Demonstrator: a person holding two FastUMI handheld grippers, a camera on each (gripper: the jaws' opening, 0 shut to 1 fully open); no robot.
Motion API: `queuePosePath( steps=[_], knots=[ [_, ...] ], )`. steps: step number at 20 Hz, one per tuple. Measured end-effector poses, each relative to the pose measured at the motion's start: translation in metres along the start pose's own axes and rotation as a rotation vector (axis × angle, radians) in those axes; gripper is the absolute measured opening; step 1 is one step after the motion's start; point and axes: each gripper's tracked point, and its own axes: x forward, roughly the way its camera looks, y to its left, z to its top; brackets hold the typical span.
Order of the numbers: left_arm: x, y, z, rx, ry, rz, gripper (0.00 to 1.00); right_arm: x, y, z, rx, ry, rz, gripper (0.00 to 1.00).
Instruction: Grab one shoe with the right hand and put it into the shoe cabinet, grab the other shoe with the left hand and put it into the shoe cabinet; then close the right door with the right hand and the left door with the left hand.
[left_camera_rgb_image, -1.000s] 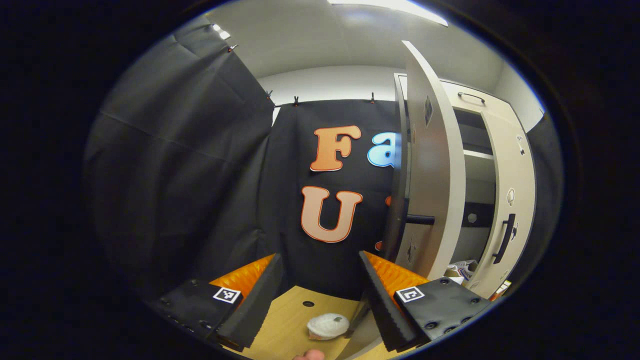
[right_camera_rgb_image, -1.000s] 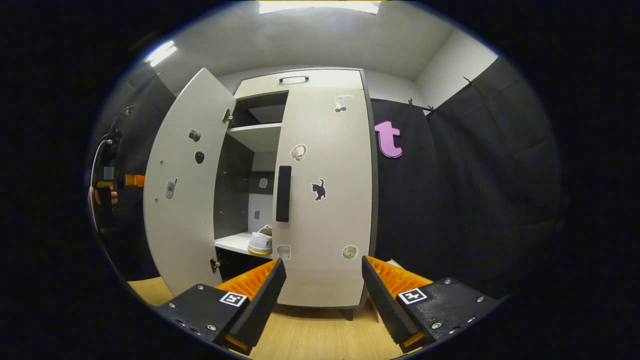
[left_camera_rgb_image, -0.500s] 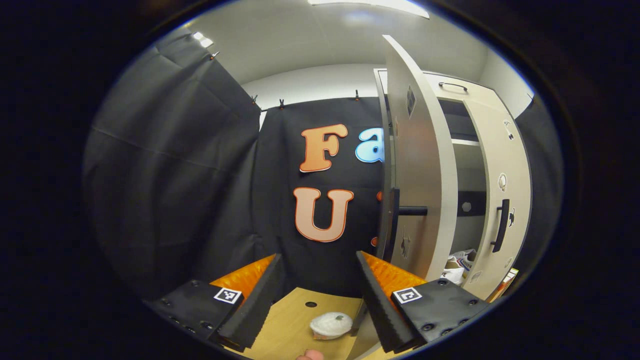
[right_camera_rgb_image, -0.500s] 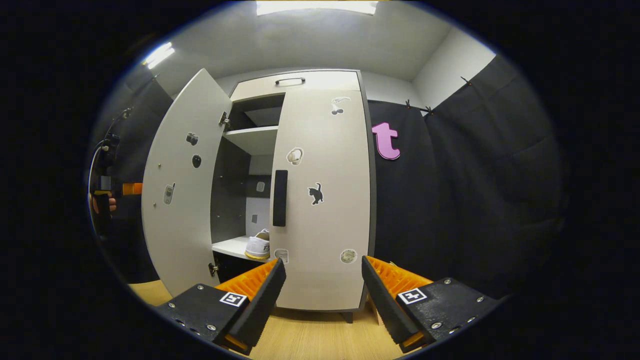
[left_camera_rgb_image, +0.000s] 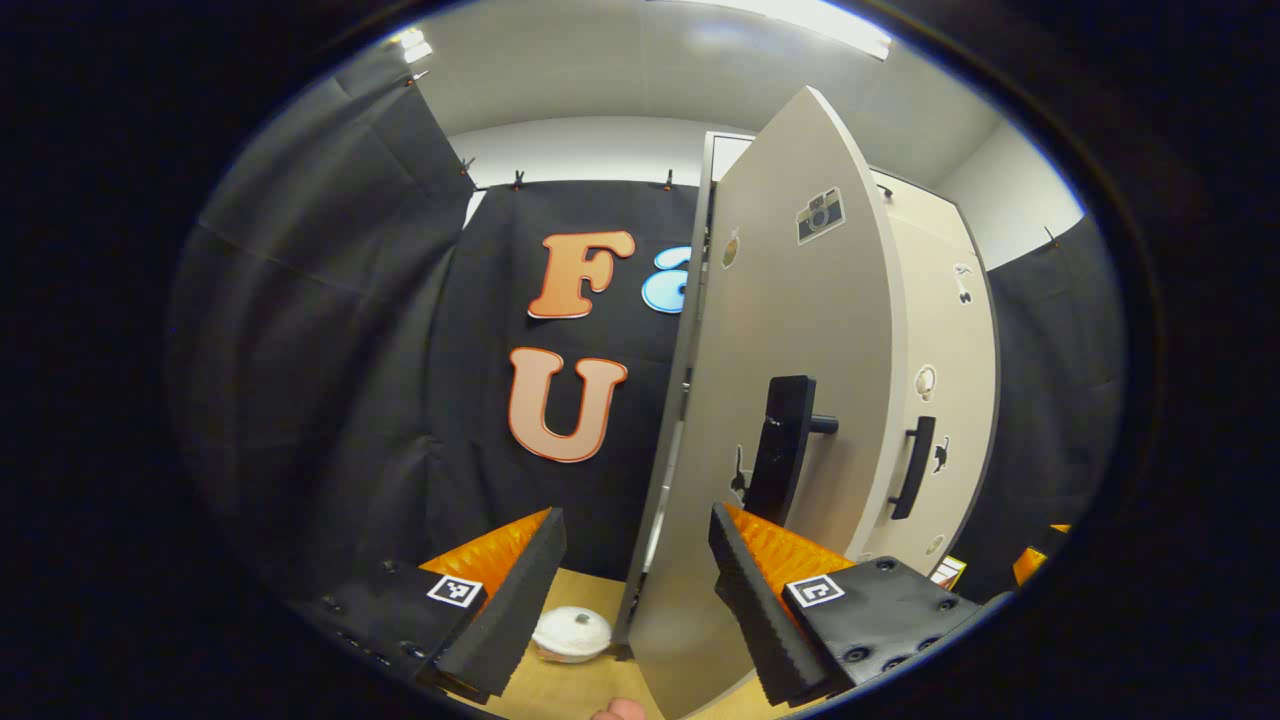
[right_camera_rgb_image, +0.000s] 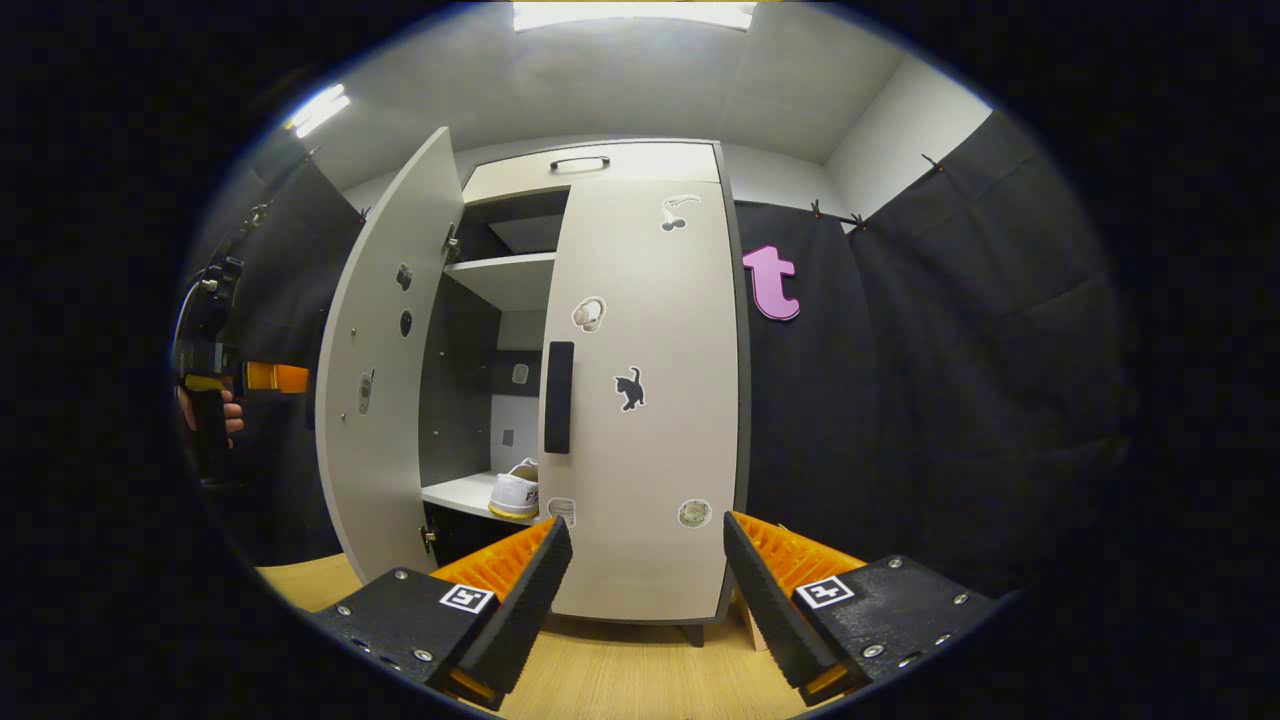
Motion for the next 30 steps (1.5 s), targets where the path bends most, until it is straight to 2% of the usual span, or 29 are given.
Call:
queuePosePath(
  steps=[1, 2, 5, 6, 7, 8, 12, 13, 14, 17, 18, 19, 21, 22, 27, 28, 29, 30],
  knots=[
    [0.004, -0.012, -0.002, -0.006, 0.007, -0.038, 0.91, -0.001, -0.003, 0.0, -0.003, -0.001, -0.007, 0.94],
    [0.008, -0.023, -0.003, -0.009, 0.008, -0.073, 0.95, -0.001, -0.006, 0.001, -0.004, -0.002, -0.014, 0.94],
    [0.019, -0.047, -0.003, -0.029, 0.001, -0.123, 0.91, -0.006, -0.018, 0.004, -0.006, -0.006, -0.044, 0.94],
    [0.022, -0.057, -0.003, -0.036, -0.002, -0.144, 0.95, -0.007, -0.022, 0.005, -0.007, -0.008, -0.054, 0.94],
    [0.026, -0.072, -0.003, -0.046, -0.002, -0.175, 0.91, -0.007, -0.025, 0.006, -0.007, -0.009, -0.064, 0.94],
    [0.028, -0.086, -0.005, -0.053, 0.002, -0.207, 0.95, -0.007, -0.028, 0.006, -0.009, -0.009, -0.074, 0.94],
    [0.044, -0.127, -0.015, -0.025, 0.012, -0.267, 0.99, -0.011, -0.04, 0.008, -0.014, -0.013, -0.106, 0.94],
    [0.048, -0.135, -0.021, -0.021, 0.019, -0.28, 0.99, -0.012, -0.042, 0.008, -0.015, -0.012, -0.112, 0.97],
    [0.053, -0.139, -0.024, -0.012, 0.023, -0.28, 0.99, -0.013, -0.045, 0.008, -0.016, -0.012, -0.118, 0.94],
    [0.066, -0.138, -0.027, 0.004, 0.01, -0.256, 0.96, -0.014, -0.052, 0.009, -0.016, -0.016, -0.135, 0.94],
    [0.068, -0.139, -0.027, 0.0, 0.013, -0.25, 0.96, -0.014, -0.053, 0.009, -0.016, -0.014, -0.14, 0.97],
    [0.071, -0.141, -0.027, -0.011, 0.015, -0.251, 0.96, -0.014, -0.056, 0.008, -0.016, -0.011, -0.145, 0.94],
    [0.082, -0.147, -0.031, -0.03, 0.033, -0.257, 0.96, -0.012, -0.059, 0.007, -0.012, -0.009, -0.151, 0.94],
    [0.087, -0.149, -0.031, -0.032, 0.038, -0.259, 0.99, -0.012, -0.061, 0.006, -0.011, -0.009, -0.155, 0.94],
    [0.11, -0.163, -0.035, 0.01, 0.043, -0.253, 0.96, -0.012, -0.07, 0.006, -0.014, -0.01, -0.177, 0.94],
    [0.111, -0.163, -0.035, 0.014, 0.042, -0.252, 0.93, -0.012, -0.072, 0.005, -0.012, -0.008, -0.181, 0.94],
    [0.115, -0.165, -0.035, 0.02, 0.041, -0.252, 0.96, -0.012, -0.074, 0.004, -0.01, -0.007, -0.185, 0.94],
    [0.117, -0.166, -0.035, 0.024, 0.038, -0.252, 0.93, -0.012, -0.076, 0.004, -0.008, -0.008, -0.189, 0.94]
  ],
)
